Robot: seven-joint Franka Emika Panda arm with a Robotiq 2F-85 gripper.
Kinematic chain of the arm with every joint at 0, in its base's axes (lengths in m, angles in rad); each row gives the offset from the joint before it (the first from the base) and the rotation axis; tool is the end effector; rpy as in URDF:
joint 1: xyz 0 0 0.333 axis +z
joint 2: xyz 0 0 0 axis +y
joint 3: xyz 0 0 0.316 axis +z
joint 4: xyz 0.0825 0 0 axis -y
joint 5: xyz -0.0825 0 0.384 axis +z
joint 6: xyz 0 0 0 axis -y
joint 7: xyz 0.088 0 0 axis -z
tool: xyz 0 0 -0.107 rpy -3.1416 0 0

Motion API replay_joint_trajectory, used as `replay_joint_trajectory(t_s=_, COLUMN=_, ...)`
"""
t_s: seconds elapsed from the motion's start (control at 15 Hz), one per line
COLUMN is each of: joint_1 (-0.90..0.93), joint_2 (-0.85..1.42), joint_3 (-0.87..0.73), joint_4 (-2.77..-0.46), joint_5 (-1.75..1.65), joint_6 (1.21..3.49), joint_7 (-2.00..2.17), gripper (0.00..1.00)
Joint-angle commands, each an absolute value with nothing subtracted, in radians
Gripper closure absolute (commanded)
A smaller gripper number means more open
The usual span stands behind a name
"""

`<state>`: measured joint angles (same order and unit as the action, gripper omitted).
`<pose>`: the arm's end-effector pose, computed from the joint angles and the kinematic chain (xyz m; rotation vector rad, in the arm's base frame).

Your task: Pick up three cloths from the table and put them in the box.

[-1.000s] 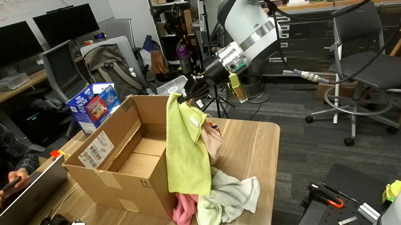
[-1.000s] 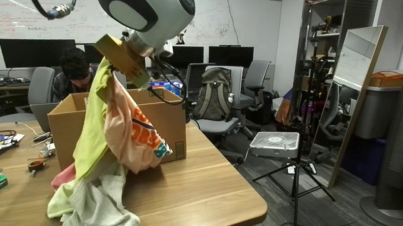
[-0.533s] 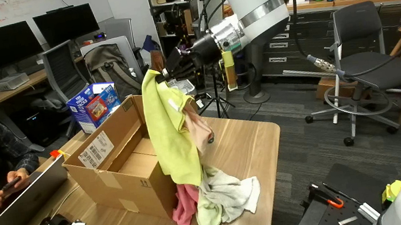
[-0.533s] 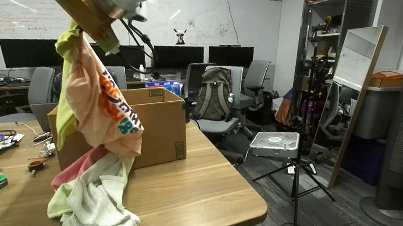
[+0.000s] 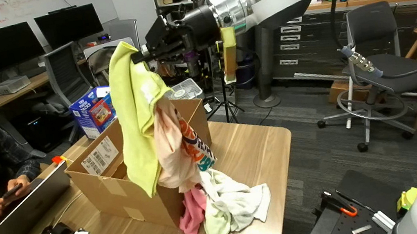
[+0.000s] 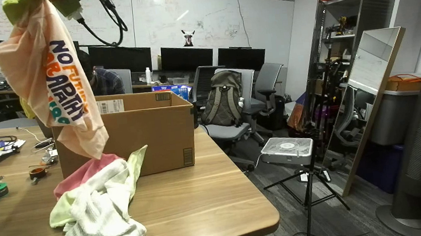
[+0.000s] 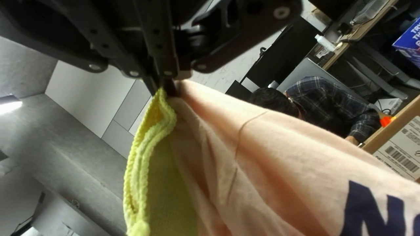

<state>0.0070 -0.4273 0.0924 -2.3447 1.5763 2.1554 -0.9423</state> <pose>0.4519 0.0907 0.5547 -1.8542 -0.1818 -0.8057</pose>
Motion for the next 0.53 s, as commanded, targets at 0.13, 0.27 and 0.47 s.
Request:
replay_joint_trajectory(t_s=0.13, joint_1=0.037, joint_2=-0.418, joint_3=0.195, joint_4=-2.297, joint_5=1.740, joint_6=2.396, joint_7=-0.965, gripper=0.99)
replay_joint_trajectory(t_s=0.27, joint_1=0.040, joint_2=-0.393, joint_3=0.236, joint_4=-2.266, joint_5=1.800, joint_6=2.507, joint_7=-0.972, gripper=0.99)
replay_joint_trajectory(t_s=0.47, joint_1=0.043, joint_2=-0.359, joint_3=0.278, joint_4=-2.217, joint_5=1.861, joint_6=2.629, joint_7=-0.969, gripper=0.99)
